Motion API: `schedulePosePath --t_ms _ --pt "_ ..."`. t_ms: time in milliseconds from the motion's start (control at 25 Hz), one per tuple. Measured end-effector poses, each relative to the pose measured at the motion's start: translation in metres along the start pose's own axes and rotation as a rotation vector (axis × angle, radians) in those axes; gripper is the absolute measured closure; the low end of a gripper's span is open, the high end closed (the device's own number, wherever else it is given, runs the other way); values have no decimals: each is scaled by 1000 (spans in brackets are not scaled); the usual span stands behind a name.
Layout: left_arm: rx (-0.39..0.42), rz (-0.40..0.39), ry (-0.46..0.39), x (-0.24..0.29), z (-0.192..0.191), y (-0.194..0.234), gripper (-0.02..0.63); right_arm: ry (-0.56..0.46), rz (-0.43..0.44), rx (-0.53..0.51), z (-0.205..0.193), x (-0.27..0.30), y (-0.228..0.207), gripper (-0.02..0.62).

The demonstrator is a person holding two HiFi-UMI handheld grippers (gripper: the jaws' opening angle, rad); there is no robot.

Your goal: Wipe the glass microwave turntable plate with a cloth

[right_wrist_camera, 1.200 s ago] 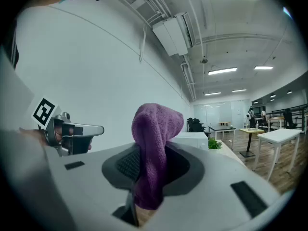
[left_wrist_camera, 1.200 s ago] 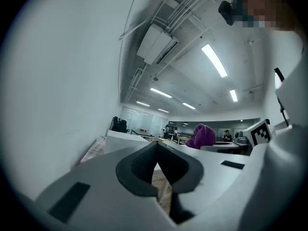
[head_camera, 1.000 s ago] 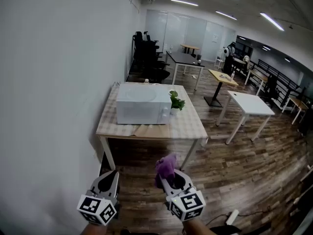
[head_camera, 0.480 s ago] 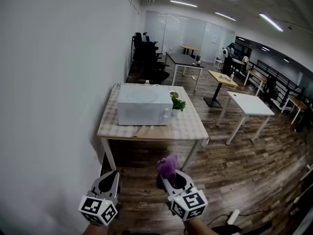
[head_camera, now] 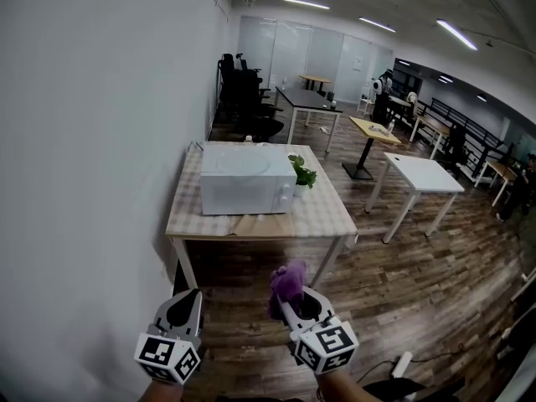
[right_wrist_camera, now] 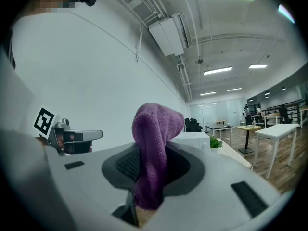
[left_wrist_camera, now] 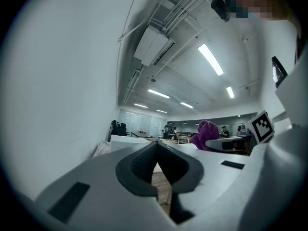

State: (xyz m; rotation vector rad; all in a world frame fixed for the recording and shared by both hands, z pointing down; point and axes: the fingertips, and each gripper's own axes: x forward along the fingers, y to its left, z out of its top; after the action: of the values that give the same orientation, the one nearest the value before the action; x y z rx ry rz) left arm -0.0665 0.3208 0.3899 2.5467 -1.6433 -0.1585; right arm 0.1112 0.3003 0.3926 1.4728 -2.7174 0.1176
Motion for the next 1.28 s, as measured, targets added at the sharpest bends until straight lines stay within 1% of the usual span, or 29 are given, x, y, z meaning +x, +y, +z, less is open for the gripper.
schedulePosePath --t_ms 160,360,600,720,880,1280 --pt "-2 -10 6 -1 -3 17 598 -4 -6 -9 -2 11 9 482" --pt "-14 -20 9 -7 -5 29 598 2 -16 -10 -4 17 19 482" --pt "-41 -32 13 3 -11 41 597 32 -22 -18 -11 32 17 482" --pt "-42 -32 19 19 -17 50 598 31 -17 -10 -16 51 8 482" --pt "-30 -8 12 43 -16 66 598 17 9 -2 -15 81 -6 482" --pt "-14 34 21 122 2 97 598 4 61 17 8 159 -58 482"
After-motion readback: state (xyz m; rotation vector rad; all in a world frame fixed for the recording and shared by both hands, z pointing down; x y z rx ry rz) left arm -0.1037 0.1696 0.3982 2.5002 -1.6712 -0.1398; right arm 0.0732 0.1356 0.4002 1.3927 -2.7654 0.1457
